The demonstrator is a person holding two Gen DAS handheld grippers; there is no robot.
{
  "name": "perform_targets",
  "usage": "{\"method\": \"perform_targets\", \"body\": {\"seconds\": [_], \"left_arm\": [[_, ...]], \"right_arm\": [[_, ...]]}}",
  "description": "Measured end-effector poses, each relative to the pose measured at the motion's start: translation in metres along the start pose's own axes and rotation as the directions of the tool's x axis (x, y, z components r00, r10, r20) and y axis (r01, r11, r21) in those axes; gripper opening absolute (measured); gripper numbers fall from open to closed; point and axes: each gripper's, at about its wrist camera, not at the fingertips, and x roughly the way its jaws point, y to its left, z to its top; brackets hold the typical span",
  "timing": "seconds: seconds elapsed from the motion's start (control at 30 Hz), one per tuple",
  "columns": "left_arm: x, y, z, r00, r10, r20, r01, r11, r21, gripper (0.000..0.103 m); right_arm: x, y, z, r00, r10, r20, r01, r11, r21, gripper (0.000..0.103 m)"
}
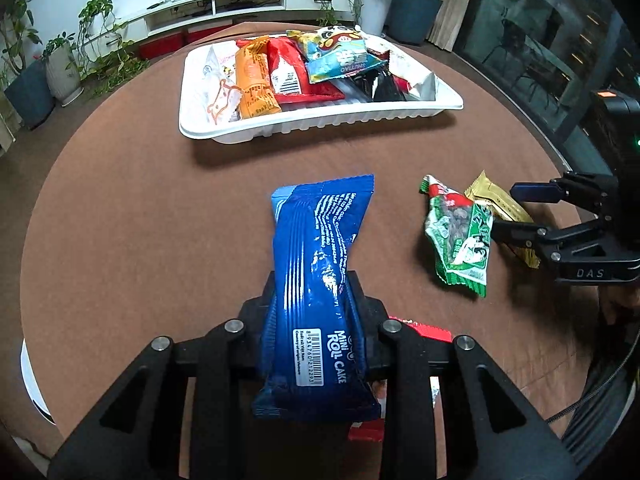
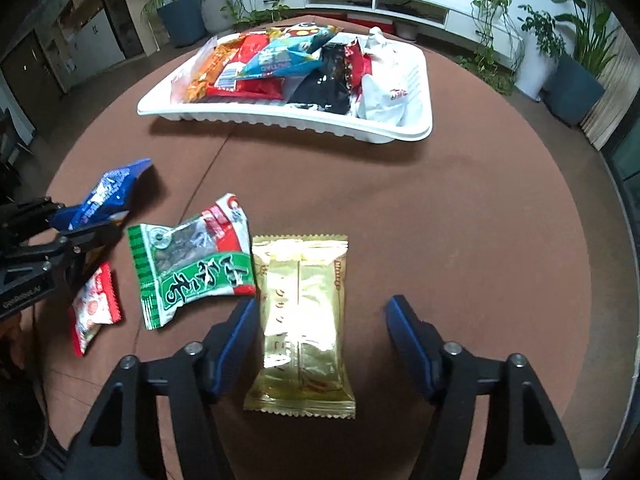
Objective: Organize snacks
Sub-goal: 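Grasp the blue roll-cake packet with the left gripper while the right gripper grasps the gold packet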
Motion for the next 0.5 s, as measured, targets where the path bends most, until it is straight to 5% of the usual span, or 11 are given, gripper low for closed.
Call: {"method": "perform_targets", "body": {"seconds": [0.17,0.5], "left_arm": [[-0.001,-0.005,-0.002,1.000,0.016,-0.005,-0.015,0.999,0.028,0.027],[-0.011,0.006,-0.008,0.999,-0.033,0.014,0.034,0.999,-0.027,0.026]], "right_arm": [[-0.003,0.009,0.000,1.000,0.007,-0.005,-0.007,0.999,-0.034,0.037],[-0.017,-0.009,-0.005,0.996,0.083,0.039,-0.086,0.991,0.101,0.033]]}}
